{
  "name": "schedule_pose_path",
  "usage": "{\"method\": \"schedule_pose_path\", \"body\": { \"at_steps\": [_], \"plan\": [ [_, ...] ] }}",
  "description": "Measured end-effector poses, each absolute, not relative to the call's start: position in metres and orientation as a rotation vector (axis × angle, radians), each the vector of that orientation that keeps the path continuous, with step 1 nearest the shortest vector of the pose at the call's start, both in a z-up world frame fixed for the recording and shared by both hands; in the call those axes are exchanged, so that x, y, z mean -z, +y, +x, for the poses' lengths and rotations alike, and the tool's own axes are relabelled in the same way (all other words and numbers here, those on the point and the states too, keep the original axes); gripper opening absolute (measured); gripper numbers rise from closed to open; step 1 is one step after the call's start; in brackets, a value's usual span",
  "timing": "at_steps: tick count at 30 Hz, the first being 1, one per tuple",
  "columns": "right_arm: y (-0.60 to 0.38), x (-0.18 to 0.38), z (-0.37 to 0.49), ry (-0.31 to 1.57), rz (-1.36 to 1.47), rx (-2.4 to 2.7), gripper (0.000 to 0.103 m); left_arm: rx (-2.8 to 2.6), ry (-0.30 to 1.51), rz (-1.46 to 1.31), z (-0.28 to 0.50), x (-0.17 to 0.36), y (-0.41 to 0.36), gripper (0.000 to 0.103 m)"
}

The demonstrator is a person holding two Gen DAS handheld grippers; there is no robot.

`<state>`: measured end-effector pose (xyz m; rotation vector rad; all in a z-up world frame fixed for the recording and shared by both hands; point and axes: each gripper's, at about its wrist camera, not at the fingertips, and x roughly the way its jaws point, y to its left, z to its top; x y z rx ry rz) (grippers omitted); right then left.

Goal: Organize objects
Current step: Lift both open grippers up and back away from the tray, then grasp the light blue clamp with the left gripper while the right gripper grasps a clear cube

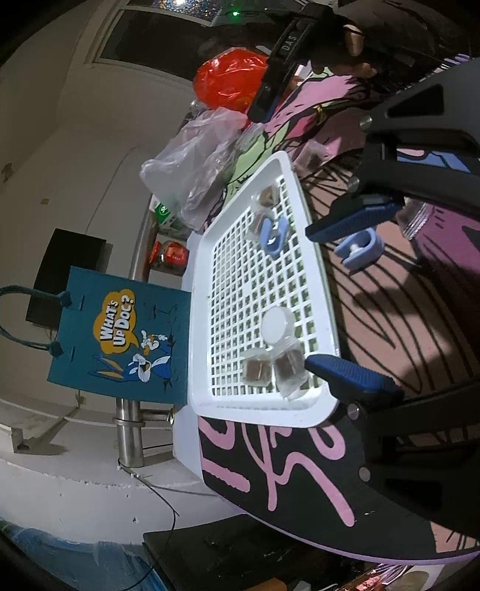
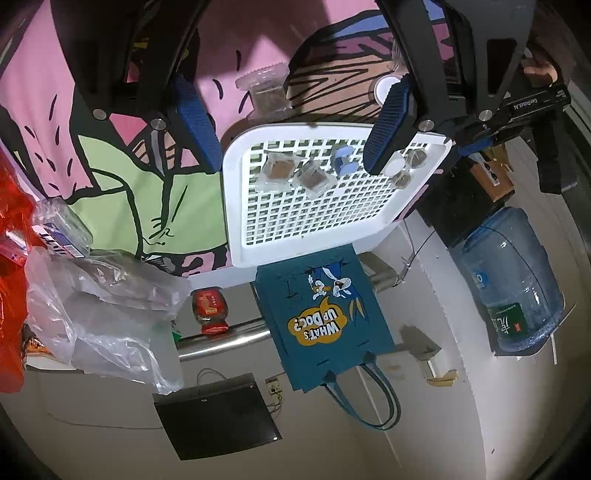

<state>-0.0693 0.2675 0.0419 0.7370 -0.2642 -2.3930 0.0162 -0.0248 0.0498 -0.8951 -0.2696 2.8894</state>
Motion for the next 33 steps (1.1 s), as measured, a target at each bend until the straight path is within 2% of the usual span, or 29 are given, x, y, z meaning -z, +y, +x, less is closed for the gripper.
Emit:
{"method": "schedule_pose_path", "body": {
  "at_steps": [33],
  "plan": [
    [0.242, -0.005, -0.072, -0.019, 1.053, 2.352, 0.079, -2.711, -0.051, -1.227, -0.008, -0.013, 0.017, 0.062]
  ]
}}
